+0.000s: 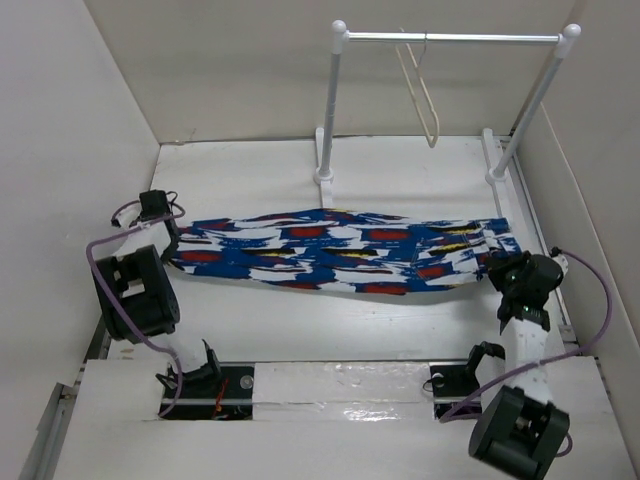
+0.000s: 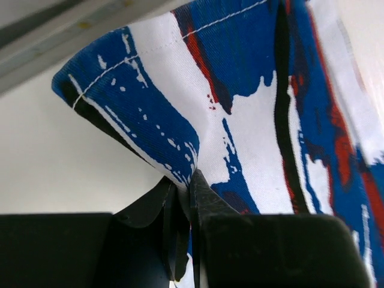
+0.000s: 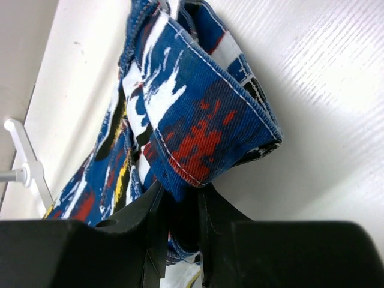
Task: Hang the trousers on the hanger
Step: Fold the trousers at the center of the board.
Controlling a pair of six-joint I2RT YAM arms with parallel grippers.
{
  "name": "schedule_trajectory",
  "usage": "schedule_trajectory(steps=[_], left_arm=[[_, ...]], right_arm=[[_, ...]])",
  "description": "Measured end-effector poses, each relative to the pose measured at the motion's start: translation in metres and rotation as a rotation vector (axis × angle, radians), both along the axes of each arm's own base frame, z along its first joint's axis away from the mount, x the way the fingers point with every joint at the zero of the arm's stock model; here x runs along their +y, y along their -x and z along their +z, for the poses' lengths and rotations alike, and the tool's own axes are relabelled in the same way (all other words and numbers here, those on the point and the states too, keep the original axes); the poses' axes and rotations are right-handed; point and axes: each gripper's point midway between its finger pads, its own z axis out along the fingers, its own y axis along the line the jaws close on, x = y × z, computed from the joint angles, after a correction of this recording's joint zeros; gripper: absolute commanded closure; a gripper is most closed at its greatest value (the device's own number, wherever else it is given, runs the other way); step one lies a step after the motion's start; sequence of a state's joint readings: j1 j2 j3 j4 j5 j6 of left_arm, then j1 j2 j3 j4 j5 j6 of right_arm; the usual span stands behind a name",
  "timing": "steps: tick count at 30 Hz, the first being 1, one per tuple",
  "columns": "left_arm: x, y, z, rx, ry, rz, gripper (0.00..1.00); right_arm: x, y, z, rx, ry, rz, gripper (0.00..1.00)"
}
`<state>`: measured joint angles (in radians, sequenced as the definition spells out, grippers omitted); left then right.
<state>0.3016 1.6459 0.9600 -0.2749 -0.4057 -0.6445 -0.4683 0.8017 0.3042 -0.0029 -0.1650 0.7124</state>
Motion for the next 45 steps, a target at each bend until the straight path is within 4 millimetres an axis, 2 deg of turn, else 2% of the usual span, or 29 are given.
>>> schedule_trajectory(steps=[1,2,4,5,6,8,10,13,14,16,17,20,22,24,25,26,28,30,32,36,38,40,41,42,43,45], left_arm=[[0.001,0.007,0.006,0.000,-0.012,0.009,0.90],[0.003,0.012,0.013,-0.008,-0.024,0.016,0.65],[0.006,0.018,0.030,-0.037,-0.059,0.022,0.50],[0.007,0.019,0.039,-0.062,-0.075,0.025,0.38],[0.008,0.019,0.049,-0.088,-0.089,0.023,0.37],[0.004,0.016,0.071,-0.153,-0.118,0.011,0.38],[-0.013,0.005,0.095,-0.227,-0.147,-0.050,0.43],[-0.067,-0.017,0.128,-0.344,-0.157,-0.216,0.56],[-0.090,-0.023,0.139,-0.380,-0.149,-0.282,0.67],[-0.135,-0.033,0.158,-0.453,-0.124,-0.395,0.85],[-0.159,-0.036,0.166,-0.486,-0.106,-0.457,0.98],[-0.228,-0.031,0.179,-0.571,-0.025,-0.624,1.00],[-0.270,-0.019,0.178,-0.624,0.036,-0.723,1.00],[-0.308,0.000,0.165,-0.631,0.097,-0.820,1.00],[-0.323,0.011,0.154,-0.623,0.117,-0.863,1.00],[-0.335,0.020,0.143,-0.606,0.129,-0.897,1.00],[-0.357,0.044,0.117,-0.555,0.136,-0.974,1.00],[-0.374,0.063,0.094,-0.505,0.129,-1.029,1.00],[-0.385,0.074,0.079,-0.472,0.111,-1.055,1.00],[-0.383,0.080,0.060,-0.457,0.087,-1.029,1.00],[-0.377,0.081,0.053,-0.460,0.077,-1.013,1.00],[-0.372,0.082,0.044,-0.457,0.070,-1.000,1.00],[-0.368,0.084,0.039,-0.450,0.065,-0.997,1.00],[-0.366,0.085,0.035,-0.445,0.064,-0.994,1.00],[-0.363,0.087,0.031,-0.439,0.062,-0.991,1.00],[-0.360,0.089,0.025,-0.431,0.063,-0.985,1.00]], right_arm=[[0.002,0.005,0.002,-0.015,0.008,0.003,0.63],[0.004,0.010,0.003,-0.027,0.014,0.003,0.49],[0.003,0.017,0.003,-0.047,0.038,-0.014,0.13],[0.001,0.020,0.002,-0.047,0.050,-0.026,0.06],[-0.003,0.023,0.001,-0.038,0.062,-0.042,0.01],[-0.011,0.026,-0.006,-0.004,0.076,-0.072,0.00],[-0.019,0.030,-0.019,0.049,0.067,-0.101,0.00],[-0.027,0.039,-0.043,0.141,0.021,-0.133,0.00],[-0.028,0.040,-0.048,0.159,0.008,-0.139,0.00],[-0.030,0.038,-0.051,0.158,-0.004,-0.139,0.04],[-0.029,0.036,-0.051,0.154,-0.010,-0.129,0.05],[-0.028,0.027,-0.051,0.133,-0.026,-0.108,0.14],[-0.028,0.024,-0.051,0.125,-0.039,-0.105,0.26],[-0.029,0.022,-0.049,0.111,-0.041,-0.111,0.58],[-0.031,0.020,-0.047,0.099,-0.037,-0.118,0.95],[-0.032,0.019,-0.044,0.089,-0.029,-0.121,1.00],[-0.033,0.015,-0.034,0.049,-0.008,-0.112,1.00],[-0.022,0.010,-0.014,-0.030,0.043,-0.057,1.00],[0.003,0.001,0.018,-0.142,0.125,0.047,1.00],[0.106,-0.007,0.075,-0.318,0.215,0.411,1.00],[0.161,0.002,0.090,-0.349,0.217,0.581,1.00],[0.213,0.020,0.098,-0.348,0.209,0.735,1.00],[0.233,0.028,0.102,-0.343,0.211,0.790,1.00],[0.245,0.034,0.104,-0.322,0.228,0.814,1.00],[0.265,0.042,0.113,-0.329,0.225,0.875,1.00],[0.292,0.051,0.124,-0.308,0.266,0.919,1.00]])
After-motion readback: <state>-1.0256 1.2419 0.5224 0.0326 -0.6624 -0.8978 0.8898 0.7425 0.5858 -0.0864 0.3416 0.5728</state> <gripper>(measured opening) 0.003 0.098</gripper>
